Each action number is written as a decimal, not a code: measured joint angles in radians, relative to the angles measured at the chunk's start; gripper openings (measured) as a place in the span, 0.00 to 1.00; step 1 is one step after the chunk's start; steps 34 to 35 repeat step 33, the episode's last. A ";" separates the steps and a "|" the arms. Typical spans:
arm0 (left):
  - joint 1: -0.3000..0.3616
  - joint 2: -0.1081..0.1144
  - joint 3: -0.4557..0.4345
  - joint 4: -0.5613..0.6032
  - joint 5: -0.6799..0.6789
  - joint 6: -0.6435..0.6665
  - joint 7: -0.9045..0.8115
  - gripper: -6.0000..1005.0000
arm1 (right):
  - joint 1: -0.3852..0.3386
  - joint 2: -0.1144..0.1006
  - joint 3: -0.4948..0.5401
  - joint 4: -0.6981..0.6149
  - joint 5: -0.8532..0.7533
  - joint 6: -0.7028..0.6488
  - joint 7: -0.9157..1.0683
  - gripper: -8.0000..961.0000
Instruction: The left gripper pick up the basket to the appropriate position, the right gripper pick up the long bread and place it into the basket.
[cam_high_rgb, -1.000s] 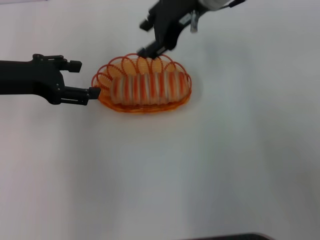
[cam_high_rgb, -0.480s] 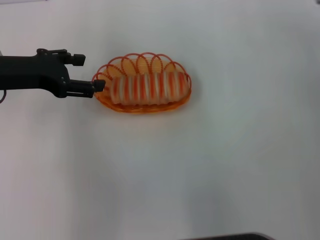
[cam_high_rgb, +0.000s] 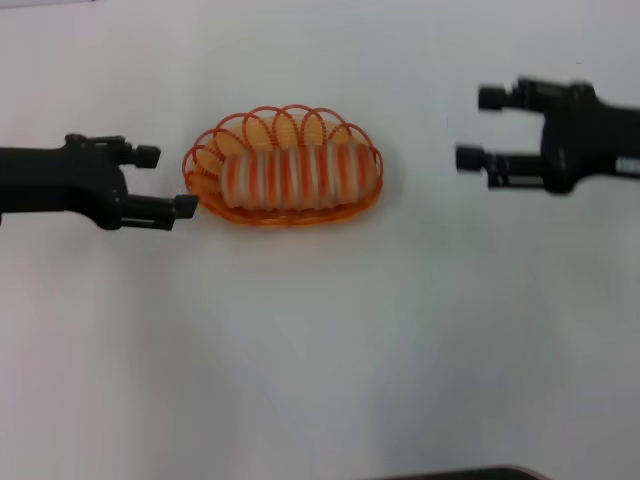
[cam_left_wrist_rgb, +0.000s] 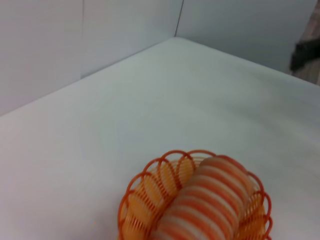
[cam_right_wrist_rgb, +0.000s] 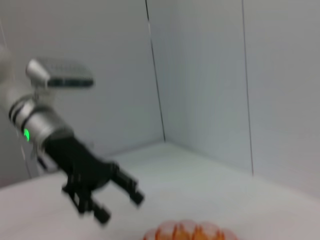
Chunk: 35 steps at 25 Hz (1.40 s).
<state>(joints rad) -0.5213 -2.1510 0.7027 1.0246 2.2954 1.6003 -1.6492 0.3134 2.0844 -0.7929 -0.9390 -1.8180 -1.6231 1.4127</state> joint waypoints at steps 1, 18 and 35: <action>0.005 0.001 -0.003 0.000 0.004 0.000 0.000 0.88 | -0.016 0.000 0.005 0.000 -0.020 -0.002 -0.006 0.84; 0.007 0.004 0.025 -0.010 0.019 0.002 0.001 0.88 | -0.035 0.000 0.034 0.025 -0.221 -0.003 -0.128 0.98; 0.004 0.011 0.024 -0.048 0.043 -0.042 0.002 0.88 | -0.018 0.000 0.035 0.032 -0.221 0.024 -0.122 0.98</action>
